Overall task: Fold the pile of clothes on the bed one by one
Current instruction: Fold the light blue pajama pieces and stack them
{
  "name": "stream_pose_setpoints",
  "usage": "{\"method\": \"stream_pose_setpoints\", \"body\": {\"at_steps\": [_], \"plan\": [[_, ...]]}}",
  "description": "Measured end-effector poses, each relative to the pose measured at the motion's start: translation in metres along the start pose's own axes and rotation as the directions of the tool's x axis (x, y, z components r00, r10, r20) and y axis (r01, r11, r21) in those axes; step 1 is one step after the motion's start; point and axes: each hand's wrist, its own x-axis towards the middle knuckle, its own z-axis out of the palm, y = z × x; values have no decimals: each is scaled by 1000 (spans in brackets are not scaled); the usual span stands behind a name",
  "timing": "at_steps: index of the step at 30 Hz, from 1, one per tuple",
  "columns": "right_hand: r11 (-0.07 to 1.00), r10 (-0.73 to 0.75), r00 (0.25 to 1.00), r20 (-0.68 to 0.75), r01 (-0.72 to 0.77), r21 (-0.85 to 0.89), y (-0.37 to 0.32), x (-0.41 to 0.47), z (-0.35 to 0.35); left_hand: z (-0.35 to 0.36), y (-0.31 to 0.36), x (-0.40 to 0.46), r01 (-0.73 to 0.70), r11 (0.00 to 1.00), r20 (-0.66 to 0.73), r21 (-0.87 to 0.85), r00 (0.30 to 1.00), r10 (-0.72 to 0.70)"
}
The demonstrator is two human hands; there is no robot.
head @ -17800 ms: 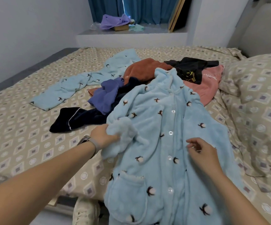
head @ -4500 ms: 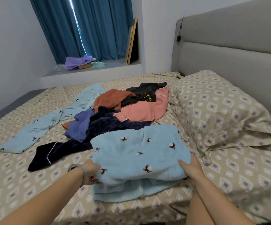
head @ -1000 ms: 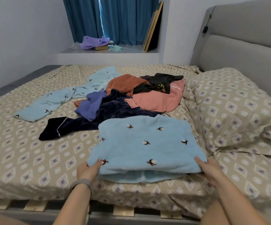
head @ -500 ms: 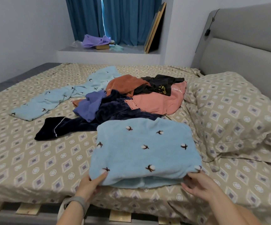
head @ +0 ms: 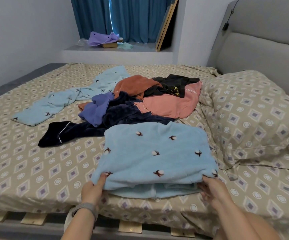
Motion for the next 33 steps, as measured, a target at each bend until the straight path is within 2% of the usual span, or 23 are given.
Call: {"method": "stream_pose_setpoints", "body": {"at_steps": [2,4,6,8,10,13,15,17,19,20,21,23,26,29,31,32,33], "plan": [[1000,-17,998,-68,16,-14,0,5,-5,-3,5,3,-66,993,-25,98,997,68],[979,-153,979,-138,131,-156,-4,4,-8,-6,10,7,-127,977,-37,169,990,135],[890,-346,922,-173,264,-373,-8,-3,-10,-7,14,8,-153,967,-46,206,985,165],[798,-468,860,-201,314,-514,-10,-10,-13,-6,21,3,-171,961,-48,218,982,185],[779,-425,886,-187,253,-574,-6,-8,-14,-6,17,4,-127,973,-87,194,985,146],[790,-135,988,-79,59,-611,6,7,-10,-9,4,7,93,982,-80,162,993,-81],[848,35,998,-56,-59,-527,6,11,-13,-12,-7,12,274,961,26,29,961,-275],[923,37,998,-59,-57,-380,-6,8,-22,-12,-1,7,331,939,107,-93,941,-321],[997,3,999,-49,-7,-80,-18,3,-31,-12,14,0,304,932,130,-200,951,-282],[999,28,999,-38,-27,27,-23,2,-32,-13,21,-1,281,930,133,-238,958,-255],[998,44,998,-38,-43,50,-29,1,-30,-13,23,3,229,939,119,-257,972,-205],[990,-14,1000,-17,12,-137,-30,1,-25,-10,22,6,93,987,45,-134,995,-88],[846,-193,980,37,186,-500,-25,10,-27,-1,21,-1,-61,998,4,25,998,61],[812,-230,973,10,198,-548,-37,16,-36,2,19,2,-127,978,-135,165,979,150],[744,-278,960,-22,201,-637,-42,19,-37,6,22,5,-66,982,-170,177,981,96],[703,-286,958,-35,184,-687,-42,20,-32,10,24,7,-72,971,-185,227,976,116],[652,-310,949,-48,176,-737,-42,20,-26,16,29,6,-120,935,-210,332,958,198]]}}
